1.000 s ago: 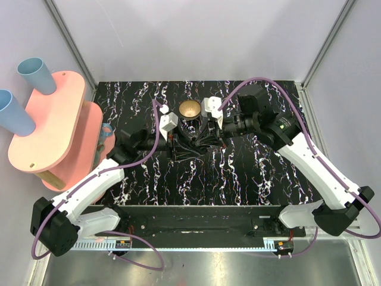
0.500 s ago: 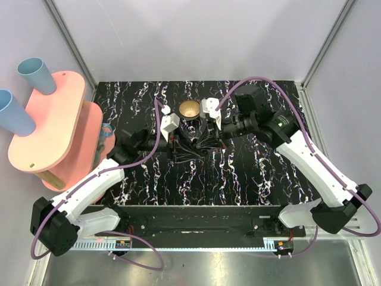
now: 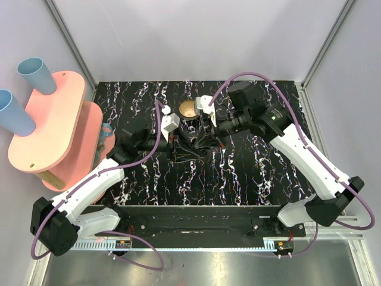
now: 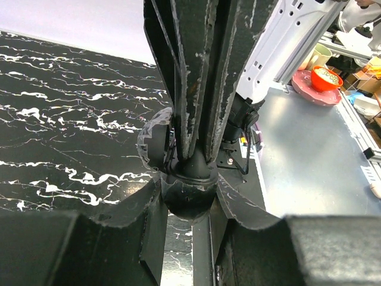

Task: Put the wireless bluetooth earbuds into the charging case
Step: Insert the left earbud into the left side groove of the charging case.

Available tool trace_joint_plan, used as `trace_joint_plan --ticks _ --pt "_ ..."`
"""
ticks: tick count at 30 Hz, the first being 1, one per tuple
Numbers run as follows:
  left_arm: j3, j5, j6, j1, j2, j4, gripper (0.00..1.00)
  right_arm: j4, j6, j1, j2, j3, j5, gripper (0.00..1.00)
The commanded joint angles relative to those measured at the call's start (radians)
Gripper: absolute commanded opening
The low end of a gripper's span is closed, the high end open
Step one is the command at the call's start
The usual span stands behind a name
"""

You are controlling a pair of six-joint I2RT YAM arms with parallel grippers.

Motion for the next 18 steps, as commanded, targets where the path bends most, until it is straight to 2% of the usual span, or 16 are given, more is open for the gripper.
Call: trace_joint_plan --ticks 1,6,13,18 --pt "0.073 0.006 0.016 -0.005 -0.009 0.087 0.03 -0.051 0.043 0.002 0.040 0.026 0.021 0.08" --pt "0.070 -0.005 0.019 -0.005 -0.004 0.086 0.04 -0.050 0.073 0.005 0.045 0.024 0.053 0.13" --pt "0.068 -0.022 0.024 -0.005 -0.004 0.087 0.04 0.025 0.146 0.019 0.026 0.013 0.215 0.18" --pt "0.065 -0.036 0.022 -0.005 -0.004 0.096 0.06 0.113 0.180 0.022 0.000 -0.036 0.234 0.30"
